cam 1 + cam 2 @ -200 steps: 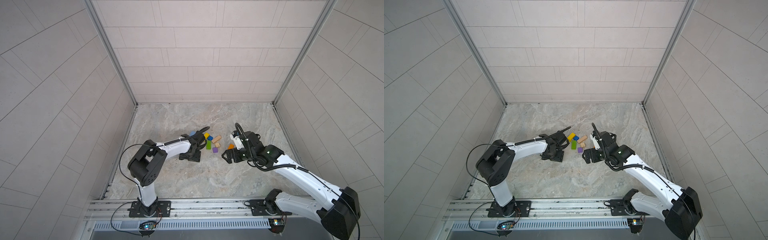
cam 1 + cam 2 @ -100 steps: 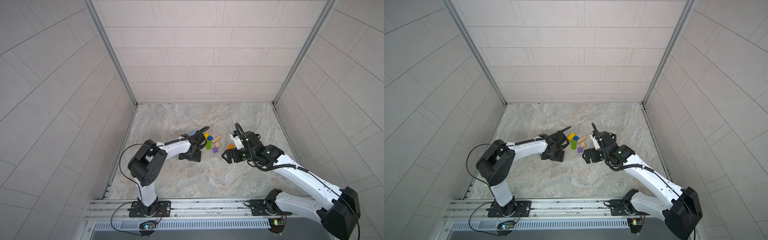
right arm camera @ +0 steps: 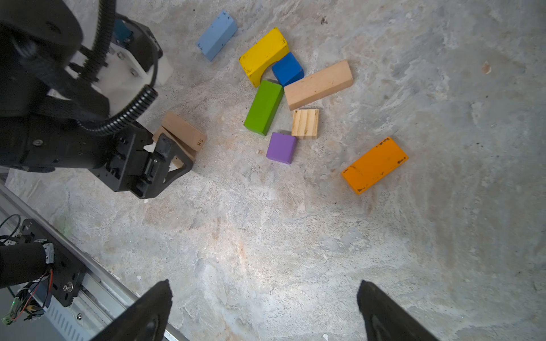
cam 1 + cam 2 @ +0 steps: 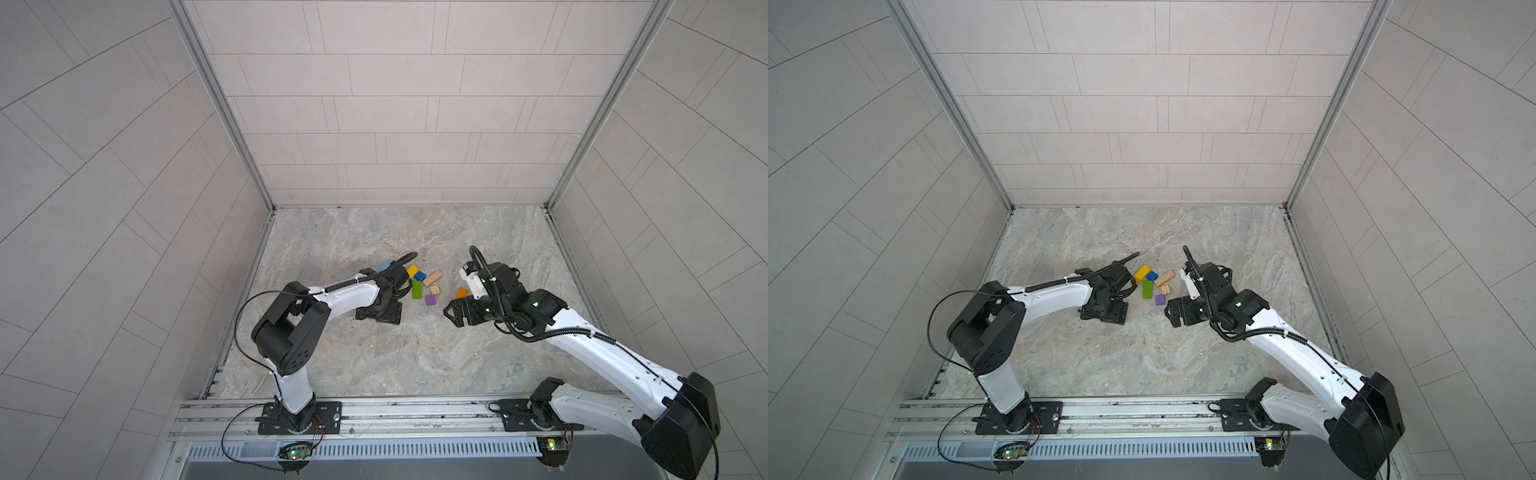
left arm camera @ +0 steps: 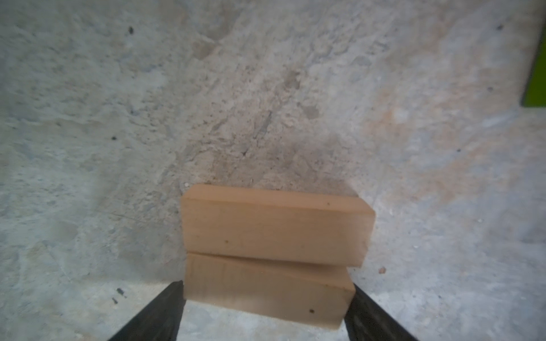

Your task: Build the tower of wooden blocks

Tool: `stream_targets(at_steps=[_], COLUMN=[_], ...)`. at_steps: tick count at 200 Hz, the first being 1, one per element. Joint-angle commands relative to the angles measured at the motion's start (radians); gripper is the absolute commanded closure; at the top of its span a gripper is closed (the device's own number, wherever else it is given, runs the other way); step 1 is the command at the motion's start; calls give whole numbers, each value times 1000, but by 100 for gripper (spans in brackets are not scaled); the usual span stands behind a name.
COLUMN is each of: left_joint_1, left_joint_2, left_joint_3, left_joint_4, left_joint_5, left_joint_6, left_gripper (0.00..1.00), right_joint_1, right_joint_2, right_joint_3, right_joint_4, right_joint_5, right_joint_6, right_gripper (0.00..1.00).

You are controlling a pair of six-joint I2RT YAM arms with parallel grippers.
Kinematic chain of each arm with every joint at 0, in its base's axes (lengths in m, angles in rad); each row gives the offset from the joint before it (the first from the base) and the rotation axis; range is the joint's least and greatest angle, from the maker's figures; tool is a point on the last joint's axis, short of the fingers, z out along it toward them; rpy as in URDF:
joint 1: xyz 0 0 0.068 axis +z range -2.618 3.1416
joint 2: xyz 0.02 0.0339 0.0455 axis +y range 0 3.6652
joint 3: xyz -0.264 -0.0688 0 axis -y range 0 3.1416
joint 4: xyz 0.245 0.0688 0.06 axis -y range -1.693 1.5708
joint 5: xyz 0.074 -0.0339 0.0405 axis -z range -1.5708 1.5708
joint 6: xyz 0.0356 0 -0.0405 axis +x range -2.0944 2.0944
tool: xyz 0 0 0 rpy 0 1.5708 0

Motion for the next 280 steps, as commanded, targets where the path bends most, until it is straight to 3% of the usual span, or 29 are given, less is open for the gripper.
stream_targets(at_steps=[1,88,133,177,224,280], left_joint_1=[-3,-1,24,88,158,167], left_joint_2=[-75,-217,-268,-339,-425,-485], left_joint_3=[-2,36,14,-44,-116,-122], left_joint_4=[-41,-105,-162,-185,-199,-212], left_joint_5=[19,114,123,177,237,267], left_joint_6=[5,69,105,132,169,161], left_gripper=[8,2,0,0,0,0], right_joint_1=[6,3,-8,-28,-47,-83], right_joint_2=[25,217,398,580,750,880], right_joint_3=[30,164,285,429,575,643], right_joint_4=[-37,6,9,-10,-46,-33], right_joint_5=[58,109,169,172,161,134], right_joint_6=[-40,-190,-309,-351,-377,-415], right_gripper=[1,0,0,0,4,15])
